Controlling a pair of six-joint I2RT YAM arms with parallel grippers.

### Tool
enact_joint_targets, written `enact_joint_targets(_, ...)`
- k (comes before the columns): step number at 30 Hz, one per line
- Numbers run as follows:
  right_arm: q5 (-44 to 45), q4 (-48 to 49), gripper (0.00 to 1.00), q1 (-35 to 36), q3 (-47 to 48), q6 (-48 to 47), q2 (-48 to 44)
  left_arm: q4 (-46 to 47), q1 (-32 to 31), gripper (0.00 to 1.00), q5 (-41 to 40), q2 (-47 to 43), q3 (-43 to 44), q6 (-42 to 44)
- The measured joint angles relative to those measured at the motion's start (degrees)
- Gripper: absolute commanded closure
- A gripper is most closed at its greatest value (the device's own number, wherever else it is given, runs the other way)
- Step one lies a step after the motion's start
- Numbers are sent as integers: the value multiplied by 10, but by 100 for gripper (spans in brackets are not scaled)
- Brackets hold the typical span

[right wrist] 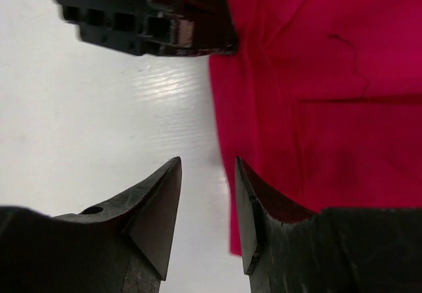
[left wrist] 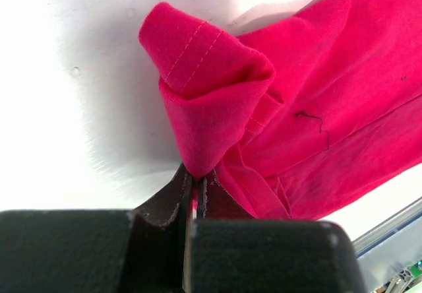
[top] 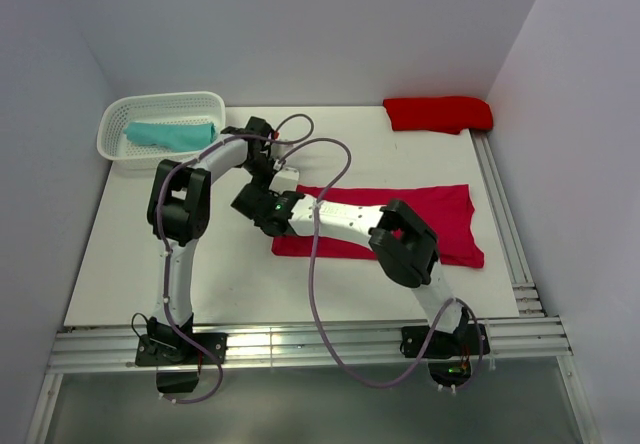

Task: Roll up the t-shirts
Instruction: Roll the tshirt

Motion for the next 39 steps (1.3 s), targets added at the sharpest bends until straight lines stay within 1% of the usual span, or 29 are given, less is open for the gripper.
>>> enact_joint_targets(4, 25, -18, 55, 0, 12, -25, 26, -9, -1, 100, -8, 0, 6, 0)
enact_joint_targets(9, 35, -30, 55, 0, 26, -45, 47, -17, -3, 100, -17, 0, 13, 1)
enact_joint_targets(17, 56, -35, 56, 2, 39, -60, 53, -24, -6, 100, -22, 9, 21, 1)
enact_joint_targets(23, 60, -39, 56, 5, 79, -74, 76, -27, -9, 100, -24, 9, 25, 1)
enact_joint_targets(32, 60, -50, 56, 5, 95, -80, 118, -33, -12, 100, -29, 11, 31, 2)
enact_joint_targets(39, 59, -56, 56, 6, 94, -74, 121, -40, -14, 100, -31, 15, 39, 3)
